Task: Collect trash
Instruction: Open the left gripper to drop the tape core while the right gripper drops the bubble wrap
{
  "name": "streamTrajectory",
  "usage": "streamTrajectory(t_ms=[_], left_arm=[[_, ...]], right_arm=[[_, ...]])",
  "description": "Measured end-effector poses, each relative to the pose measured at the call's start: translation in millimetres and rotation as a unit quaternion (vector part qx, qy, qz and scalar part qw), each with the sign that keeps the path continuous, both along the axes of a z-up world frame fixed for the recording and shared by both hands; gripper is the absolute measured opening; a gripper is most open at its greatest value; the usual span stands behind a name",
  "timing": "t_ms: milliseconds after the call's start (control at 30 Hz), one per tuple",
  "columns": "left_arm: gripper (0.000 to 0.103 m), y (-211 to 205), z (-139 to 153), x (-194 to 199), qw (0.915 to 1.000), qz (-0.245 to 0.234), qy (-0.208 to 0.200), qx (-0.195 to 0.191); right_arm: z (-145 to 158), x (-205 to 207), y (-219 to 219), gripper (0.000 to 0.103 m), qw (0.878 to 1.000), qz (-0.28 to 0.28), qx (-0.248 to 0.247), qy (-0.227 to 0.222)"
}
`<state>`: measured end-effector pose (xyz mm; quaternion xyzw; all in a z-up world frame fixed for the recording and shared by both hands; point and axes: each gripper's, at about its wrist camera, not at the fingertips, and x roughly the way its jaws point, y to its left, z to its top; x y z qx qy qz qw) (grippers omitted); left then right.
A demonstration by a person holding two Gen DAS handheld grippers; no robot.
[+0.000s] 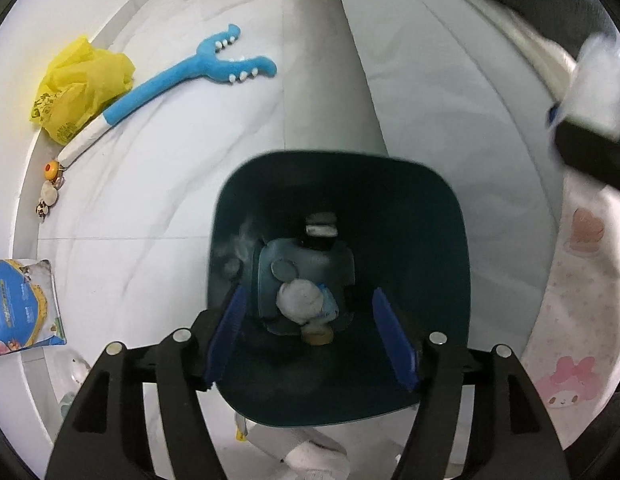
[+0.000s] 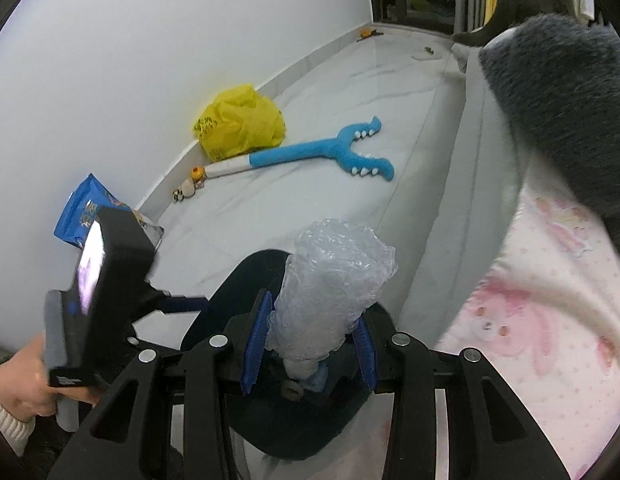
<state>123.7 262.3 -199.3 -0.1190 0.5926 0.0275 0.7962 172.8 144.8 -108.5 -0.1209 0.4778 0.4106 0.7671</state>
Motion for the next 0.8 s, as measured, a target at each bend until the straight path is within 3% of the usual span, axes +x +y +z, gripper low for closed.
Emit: streamTrajectory(t_ms=[400,633,800], left_arm=[[0.071,29.5,35.8,-6.8,0.9963,0.021,-0.083,-0.009],[0.071,36.5,63.8,-7.8,0.9891,0.032,-0.143,0.007],[0.065,39.5,81.3,-10.6,0.9834,0.035,-0.177,0.018]], right_arm=[[-35.0,-3.5,31.5,0.04,0.998,0.007,-0.049,0.035],[-57.1,-7.1,42.9,0.04,0.996,0.009,-0.072,0.059],[-71.6,-12.3,50.3,0.04,0.993,0.016,-0.089,0.07]])
